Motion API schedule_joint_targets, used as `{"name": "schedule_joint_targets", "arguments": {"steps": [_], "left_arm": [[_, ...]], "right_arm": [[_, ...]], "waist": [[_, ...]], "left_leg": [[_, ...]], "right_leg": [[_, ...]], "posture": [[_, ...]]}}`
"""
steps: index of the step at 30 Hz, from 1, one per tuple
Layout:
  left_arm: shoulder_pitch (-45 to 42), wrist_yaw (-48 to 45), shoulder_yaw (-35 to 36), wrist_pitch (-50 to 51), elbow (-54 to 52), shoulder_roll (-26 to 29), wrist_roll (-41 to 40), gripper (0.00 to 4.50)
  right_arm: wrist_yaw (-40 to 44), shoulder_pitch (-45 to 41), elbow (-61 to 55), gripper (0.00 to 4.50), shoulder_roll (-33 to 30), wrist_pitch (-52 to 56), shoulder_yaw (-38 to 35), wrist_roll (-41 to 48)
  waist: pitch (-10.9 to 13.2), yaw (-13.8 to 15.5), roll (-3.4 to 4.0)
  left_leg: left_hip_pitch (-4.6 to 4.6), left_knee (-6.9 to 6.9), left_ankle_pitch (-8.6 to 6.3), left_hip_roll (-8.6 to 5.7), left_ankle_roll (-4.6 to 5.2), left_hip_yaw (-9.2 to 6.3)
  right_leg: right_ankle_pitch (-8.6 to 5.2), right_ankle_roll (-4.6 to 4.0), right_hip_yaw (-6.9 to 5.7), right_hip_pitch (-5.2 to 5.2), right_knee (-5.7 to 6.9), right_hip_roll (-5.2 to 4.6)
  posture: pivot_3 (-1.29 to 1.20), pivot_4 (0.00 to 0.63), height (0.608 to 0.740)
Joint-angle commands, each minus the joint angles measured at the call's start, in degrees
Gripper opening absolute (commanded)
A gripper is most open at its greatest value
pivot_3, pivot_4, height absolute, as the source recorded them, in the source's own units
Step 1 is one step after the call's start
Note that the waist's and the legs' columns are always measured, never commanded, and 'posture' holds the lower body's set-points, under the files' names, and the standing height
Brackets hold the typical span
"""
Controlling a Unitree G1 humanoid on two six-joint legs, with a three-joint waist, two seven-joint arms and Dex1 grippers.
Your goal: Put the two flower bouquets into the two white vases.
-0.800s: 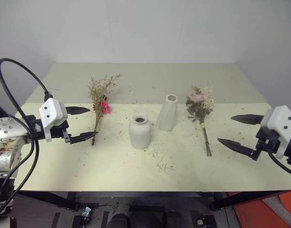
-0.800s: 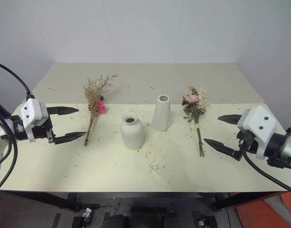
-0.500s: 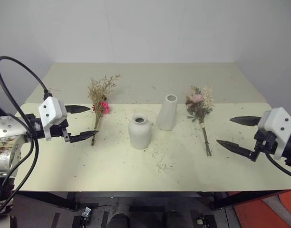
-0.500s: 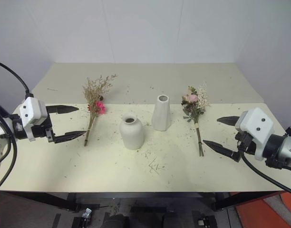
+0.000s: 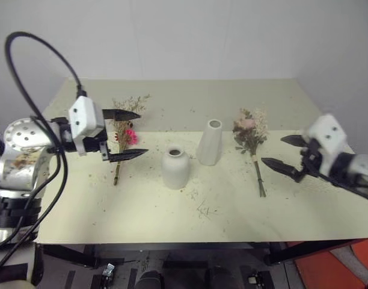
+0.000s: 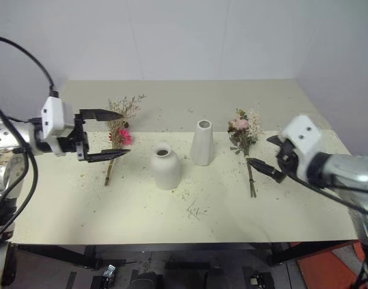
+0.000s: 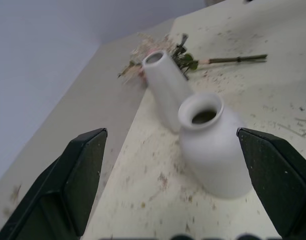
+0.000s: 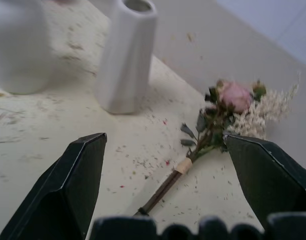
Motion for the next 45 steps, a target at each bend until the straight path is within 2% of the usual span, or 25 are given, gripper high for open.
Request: {"name": "schedule_joint_targets", "arguments": {"steps": [1, 4, 7, 15, 18, 27, 29, 32, 34, 36, 39, 40, 43, 45], "left_arm": [[-3.6, -0.8, -2.7, -2.1, 0.2, -1.8, 1.7, 4.50], [-5.4, -1.6, -4.3, -3.1, 1.2, -3.9, 2.2, 4.50], [-6.0, -1.7, -5.5, -4.3, 2.3, -4.4, 3.9, 4.50], [-1.4, -0.9, -4.1, -4.5, 0.4, -3.3, 4.9, 4.50], [0.5, -0.5, -3.2, -4.2, -0.9, -2.5, 4.8, 4.50], [3.1, 1.6, -2.4, -3.7, -2.6, -1.7, 5.1, 4.50], [3.3, 1.9, -2.7, -3.5, -2.8, -1.9, 5.2, 4.50], [3.2, 2.1, -2.7, -3.5, -2.6, -1.9, 5.3, 4.50], [3.2, 2.0, -2.7, -3.8, -2.2, -1.7, 5.5, 4.50], [2.9, 1.9, -2.7, -4.1, -1.5, -1.5, 5.9, 4.50], [2.3, 1.9, -2.4, -4.3, -0.9, -1.6, 5.6, 4.50], [2.0, 1.9, -2.2, -4.3, -0.8, -1.7, 5.2, 4.50], [1.5, 1.7, -1.7, -3.8, -0.8, -1.7, 4.3, 4.50], [1.3, 1.5, -1.7, -4.1, -0.3, -1.7, 4.2, 4.50]], "right_arm": [[-7.0, -11.6, 9.7, 4.45, 4.7, 13.2, 7.6, -3.3], [-9.9, -18.8, 18.6, 4.45, 10.1, 17.6, 10.8, -5.4], [-12.5, -23.9, 27.5, 4.45, 14.0, 17.2, 13.8, -8.9], [-12.6, -30.0, 42.4, 4.45, 18.1, 12.7, 18.6, -15.3], [-12.5, -31.5, 46.2, 3.86, 19.0, 11.0, 18.8, -16.8], [-11.1, -34.5, 53.2, 0.76, 21.1, 6.9, 19.1, -19.9], [-11.7, -34.8, 53.8, 0.24, 21.3, 6.6, 19.2, -21.0], [-15.4, -34.8, 53.1, 0.24, 21.8, 3.4, 17.7, -23.0], [-21.4, -34.4, 51.5, 0.24, 22.5, -2.3, 15.4, -24.9], [-27.4, -33.3, 47.4, 0.24, 21.9, -15.6, 14.5, -28.5], [-38.0, -32.2, 43.1, 0.24, 24.1, -34.9, 9.2, -30.0], [-39.3, -32.1, 40.8, 0.24, 25.1, -37.6, 7.3, -29.1], [-38.0, -30.6, 33.1, 0.24, 27.9, -43.0, 3.4, -25.0], [-31.4, -29.1, 26.6, 0.24, 31.5, -47.2, -0.1, -15.1]], "waist": [[0.0, -0.3, 0.01], [0.0, -0.3, 0.01], [0.0, -0.2, 0.04], [0.0, -0.3, 0.07], [0.0, -0.6, 0.07], [0.0, -1.0, 0.08], [0.0, -1.1, 0.08], [0.0, -1.0, 0.08], [0.0, -1.1, 0.08], [0.0, -1.1, 0.09], [0.0, -1.2, 0.12], [0.0, -1.2, 0.12], [0.0, -1.2, 0.12], [0.0, -1.2, 0.13]], "left_leg": [[-0.01, 0.01, 0.00, 0.00, 0.00, 0.01], [-0.26, 0.05, 0.01, -0.04, 0.00, -0.03], [-0.76, 0.13, 0.02, -0.04, 0.01, -0.03], [-0.88, 0.12, 0.02, -0.06, 0.01, -0.01], [-0.88, 0.13, 0.02, -0.04, 0.01, -0.02], [-0.84, 0.14, 0.02, -0.04, 0.01, -0.02], [-0.84, 0.13, 0.02, -0.04, 0.01, -0.02], [-0.85, 0.13, 0.02, -0.04, 0.01, -0.02], [-0.85, 0.13, 0.02, -0.04, 0.01, -0.02], [-0.85, 0.12, 0.02, -0.05, 0.00, -0.01], [-0.88, 0.09, 0.02, -0.05, 0.00, -0.01], [-0.88, 0.07, 0.02, -0.04, 0.00, -0.01], [-0.88, 0.01, 0.03, -0.02, 0.00, -0.01], [-0.87, 0.03, 0.03, -0.02, 0.00, -0.01]], "right_leg": [[0.00, 0.00, 0.02, -0.02, 0.00, 0.00], [0.01, -0.02, -0.02, -0.22, 0.02, -0.04], [0.04, -0.04, -0.01, -0.78, 0.25, -0.02], [0.05, -0.03, -0.02, -0.84, 0.25, -0.08], [0.05, -0.03, -0.03, -0.84, 0.26, -0.06], [0.05, -0.03, -0.02, -0.83, 0.28, -0.06], [0.06, -0.03, -0.02, -0.83, 0.30, -0.06], [0.06, -0.02, -0.03, -0.83, 0.31, -0.06], [0.06, -0.02, -0.02, -0.83, 0.31, -0.07], [0.06, -0.02, -0.01, -0.85, 0.31, -0.08], [0.06, -0.02, 0.00, -0.91, 0.32, -0.08], [0.06, -0.02, 0.00, -0.92, 0.32, -0.07], [0.06, -0.02, 0.00, -0.93, 0.31, -0.06], [0.06, -0.02, 0.00, -0.92, 0.33, -0.06]], "posture": [[0.00, 0.150, 0.740], [0.00, 0.150, 0.740], [0.00, 0.150, 0.740], [0.00, 0.150, 0.740], [0.00, 0.150, 0.740], [0.00, 0.150, 0.740], [0.00, 0.150, 0.740], [0.00, 0.150, 0.740], [0.00, 0.150, 0.740], [0.00, 0.150, 0.740], [0.00, 0.150, 0.740], [0.00, 0.150, 0.740], [0.00, 0.150, 0.740], [0.00, 0.150, 0.740]]}}
